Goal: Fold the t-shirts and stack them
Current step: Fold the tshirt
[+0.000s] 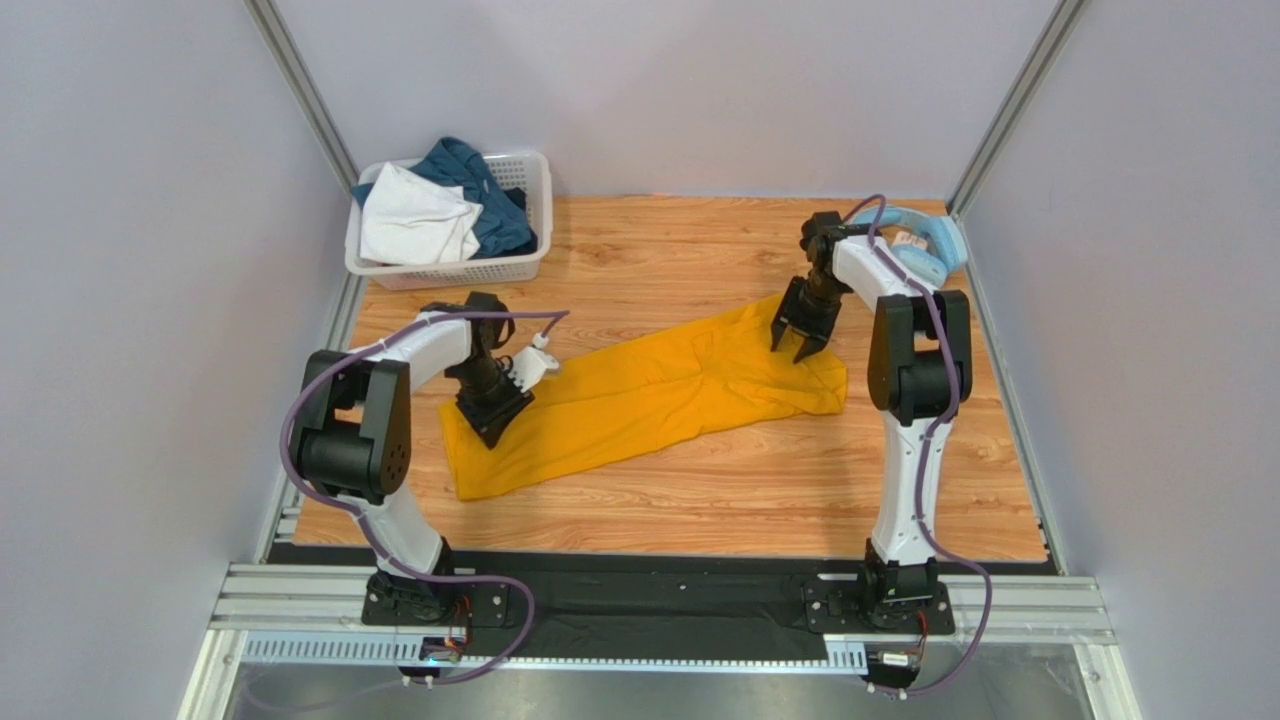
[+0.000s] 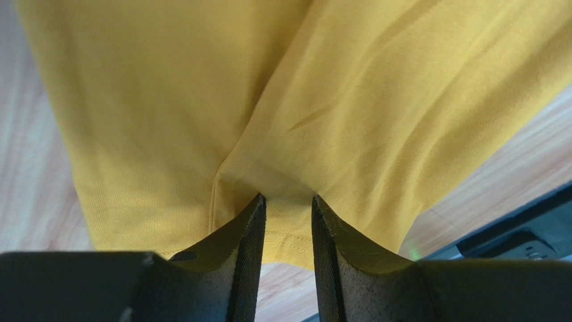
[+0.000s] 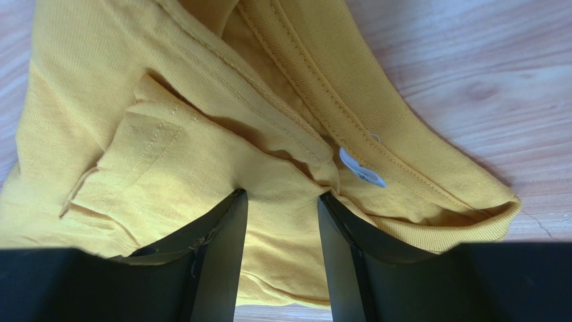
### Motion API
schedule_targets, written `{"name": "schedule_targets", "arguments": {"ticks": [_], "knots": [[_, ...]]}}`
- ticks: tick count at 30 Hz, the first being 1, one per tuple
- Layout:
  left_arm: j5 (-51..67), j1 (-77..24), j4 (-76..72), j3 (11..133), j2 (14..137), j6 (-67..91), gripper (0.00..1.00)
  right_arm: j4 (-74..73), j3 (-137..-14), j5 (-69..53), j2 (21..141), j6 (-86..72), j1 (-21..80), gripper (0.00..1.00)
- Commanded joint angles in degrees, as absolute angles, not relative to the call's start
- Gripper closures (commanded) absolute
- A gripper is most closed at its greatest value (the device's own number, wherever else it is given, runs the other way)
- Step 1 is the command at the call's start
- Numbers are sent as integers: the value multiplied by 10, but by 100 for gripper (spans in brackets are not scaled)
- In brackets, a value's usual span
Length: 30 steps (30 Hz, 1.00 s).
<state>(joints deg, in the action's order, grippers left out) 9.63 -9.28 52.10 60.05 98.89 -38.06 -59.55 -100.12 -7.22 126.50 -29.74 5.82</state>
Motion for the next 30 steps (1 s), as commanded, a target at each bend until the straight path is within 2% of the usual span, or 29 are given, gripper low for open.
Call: {"name": "schedule_targets", "arguments": {"ticks": [1, 18, 30], "knots": [[97, -127, 567, 604, 979, -386, 62, -598, -1071, -94, 1333, -291, 57, 52], [115, -239, 637, 657, 1027, -350, 61, -623, -1403, -197, 1523, -282, 57, 52], [178, -331, 679, 721, 1103, -332, 62, -462, -1442, -354, 1564, -332, 32, 50]]}}
